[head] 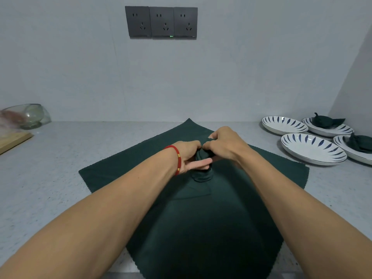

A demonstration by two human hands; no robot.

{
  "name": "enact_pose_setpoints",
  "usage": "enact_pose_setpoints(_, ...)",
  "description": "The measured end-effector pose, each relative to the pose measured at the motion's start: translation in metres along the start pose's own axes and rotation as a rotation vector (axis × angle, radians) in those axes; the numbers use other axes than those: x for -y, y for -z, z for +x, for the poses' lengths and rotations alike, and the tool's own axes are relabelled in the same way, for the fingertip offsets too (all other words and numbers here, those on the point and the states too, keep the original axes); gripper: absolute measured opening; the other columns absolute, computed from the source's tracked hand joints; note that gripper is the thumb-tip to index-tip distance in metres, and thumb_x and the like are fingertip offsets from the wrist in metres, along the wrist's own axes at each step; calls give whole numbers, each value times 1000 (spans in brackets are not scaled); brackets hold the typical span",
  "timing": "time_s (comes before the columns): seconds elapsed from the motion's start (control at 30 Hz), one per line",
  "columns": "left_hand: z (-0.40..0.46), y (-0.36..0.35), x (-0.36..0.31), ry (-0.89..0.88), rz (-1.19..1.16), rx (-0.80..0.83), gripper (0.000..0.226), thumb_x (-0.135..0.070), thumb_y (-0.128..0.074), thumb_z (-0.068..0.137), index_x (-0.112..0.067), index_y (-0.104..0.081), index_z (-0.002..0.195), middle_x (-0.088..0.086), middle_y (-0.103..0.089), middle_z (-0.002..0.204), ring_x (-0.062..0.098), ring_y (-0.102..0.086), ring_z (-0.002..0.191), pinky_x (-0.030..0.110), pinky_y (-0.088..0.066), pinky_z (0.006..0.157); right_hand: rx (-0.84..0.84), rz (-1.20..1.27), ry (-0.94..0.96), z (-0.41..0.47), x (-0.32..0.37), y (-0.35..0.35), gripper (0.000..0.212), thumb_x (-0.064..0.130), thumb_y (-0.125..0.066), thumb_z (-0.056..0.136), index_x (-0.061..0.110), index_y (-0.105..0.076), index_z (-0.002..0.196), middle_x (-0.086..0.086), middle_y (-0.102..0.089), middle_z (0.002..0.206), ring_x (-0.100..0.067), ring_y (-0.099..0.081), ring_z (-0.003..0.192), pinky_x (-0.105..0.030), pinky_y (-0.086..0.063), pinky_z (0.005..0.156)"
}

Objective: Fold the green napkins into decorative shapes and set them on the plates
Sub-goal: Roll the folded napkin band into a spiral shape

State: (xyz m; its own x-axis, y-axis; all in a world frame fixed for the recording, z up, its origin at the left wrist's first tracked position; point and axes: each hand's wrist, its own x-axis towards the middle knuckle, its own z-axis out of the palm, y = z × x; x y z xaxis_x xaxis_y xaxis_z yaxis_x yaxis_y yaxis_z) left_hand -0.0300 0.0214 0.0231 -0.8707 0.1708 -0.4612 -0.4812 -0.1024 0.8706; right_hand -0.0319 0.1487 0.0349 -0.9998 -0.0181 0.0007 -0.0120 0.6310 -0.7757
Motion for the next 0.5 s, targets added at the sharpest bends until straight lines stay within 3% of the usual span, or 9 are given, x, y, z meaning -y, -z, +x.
enact_pose_setpoints(0.1,7,-2,11,-35,21,-35,24,-5,-45,104,9,-62,112,21,-66,102,25,-68,51,24,-55,40,-14,12,-16,-1,4,-3,14,22,-65,74,14,-62,63,-13,-73,70,-35,-75,80,-46,-59,86)
enact_pose_setpoints(0.17,11,-2,16,-78,-23,-72,28,-8,-43,105,10,-59,119,21,-66,91,23,-66,43,20,-50,37,-70,25,-34,5,1,-6,18,27,-73,76,11,-68,80,-16,-75,84,-35,-74,83,-45,-60,84)
enact_pose_setpoints(0.23,13,1,15,-87,-105,-81,29,-8,-37,106,12,-57,114,25,-68,85,26,-68,46,20,-50,37,-148,63,-57,13,-5,-9,26,24,-78,77,4,-69,91,-14,-75,90,-34,-74,81,-45,-61,82)
enact_pose_setpoints(0.3,13,5,9,-85,-202,-78,31,-6,-30,104,12,-56,102,26,-70,75,27,-69,47,20,-51,38,-199,115,-82,20,-9,-9,17,17,-73,82,3,-64,84,-12,-74,91,-30,-75,68,-40,-63,75)
enact_pose_setpoints(0.4,14,13,3,-146,-366,-144,26,-4,-32,102,8,-53,93,22,-67,65,25,-67,44,19,-50,36,-224,385,-203,24,-15,-6,6,4,-62,91,2,-61,85,-10,-69,98,-18,-68,46,-25,-57,53)
enact_pose_setpoints(0.5,16,18,7,-178,-438,-213,16,-1,-37,100,5,-51,98,23,-63,82,23,-67,43,18,-47,34,-197,716,-323,20,-24,-8,10,-6,-57,95,-5,-63,103,-9,-64,112,-15,-65,61,-19,-54,45)
